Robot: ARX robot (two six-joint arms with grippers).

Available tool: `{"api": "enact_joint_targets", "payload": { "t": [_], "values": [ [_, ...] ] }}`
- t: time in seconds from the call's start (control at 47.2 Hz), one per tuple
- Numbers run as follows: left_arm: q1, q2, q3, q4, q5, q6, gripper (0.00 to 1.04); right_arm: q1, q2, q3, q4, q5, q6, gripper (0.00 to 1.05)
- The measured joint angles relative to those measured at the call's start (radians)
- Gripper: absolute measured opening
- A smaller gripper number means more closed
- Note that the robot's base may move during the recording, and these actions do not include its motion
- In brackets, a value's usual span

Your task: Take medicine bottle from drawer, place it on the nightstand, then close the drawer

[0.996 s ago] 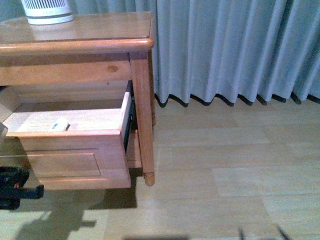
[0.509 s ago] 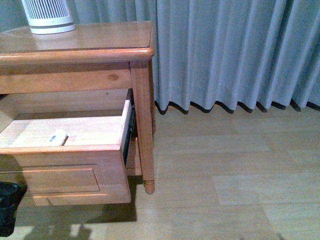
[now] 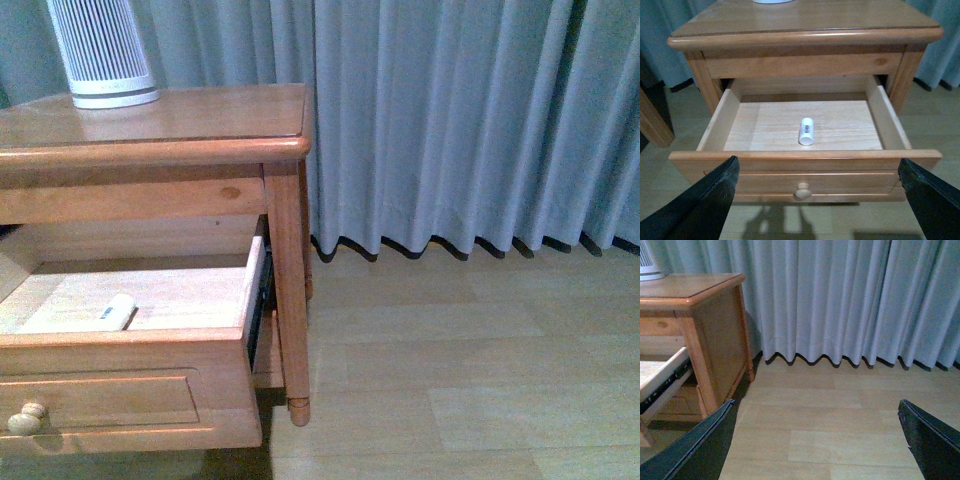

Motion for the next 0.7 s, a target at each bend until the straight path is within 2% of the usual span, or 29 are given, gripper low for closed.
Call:
{"api": "enact_joint_targets", "payload": {
  "t": [0.127, 0.233, 0.297, 0.382, 0.466, 0.551, 0.594, 0.7],
  "values": [
    [-0.076, -0.213, -0.016, -0.195, -0.059, -0.042, 0.98, 0.0, 0.0, 0.0, 0.0, 0.0, 0.0, 0.98],
    [-0.098, -0.275, -0.022, -0.219, -0.064, -0.053, 0.98, 0.0, 0.0, 0.0, 0.0, 0.0, 0.0, 0.98],
    [-0.103, -0.304, -0.069, -0.112, -0.118, -0.046, 0.88, 0.0, 0.0, 0.0, 0.0, 0.0, 0.0, 0.98],
    [-0.095, -0.338, -0.11, -0.045, -0.111, -0.042, 0.76, 0.0, 0.0, 0.0, 0.0, 0.0, 0.0, 0.98],
    [-0.007, -0.365, -0.134, -0.043, -0.007, -0.039, 0.62, 0.0, 0.0, 0.0, 0.0, 0.0, 0.0, 0.98],
    [0.032, -0.402, -0.148, -0.074, 0.0, -0.039, 0.47, 0.0, 0.0, 0.0, 0.0, 0.001, 0.0, 0.98],
    [0.036, -0.459, -0.156, -0.133, 0.011, -0.038, 0.38, 0.0, 0.0, 0.0, 0.0, 0.0, 0.0, 0.98],
    [0.039, -0.51, -0.169, -0.144, 0.011, -0.037, 0.19, 0.0, 0.0, 0.0, 0.0, 0.0, 0.0, 0.98]
  ]
}}
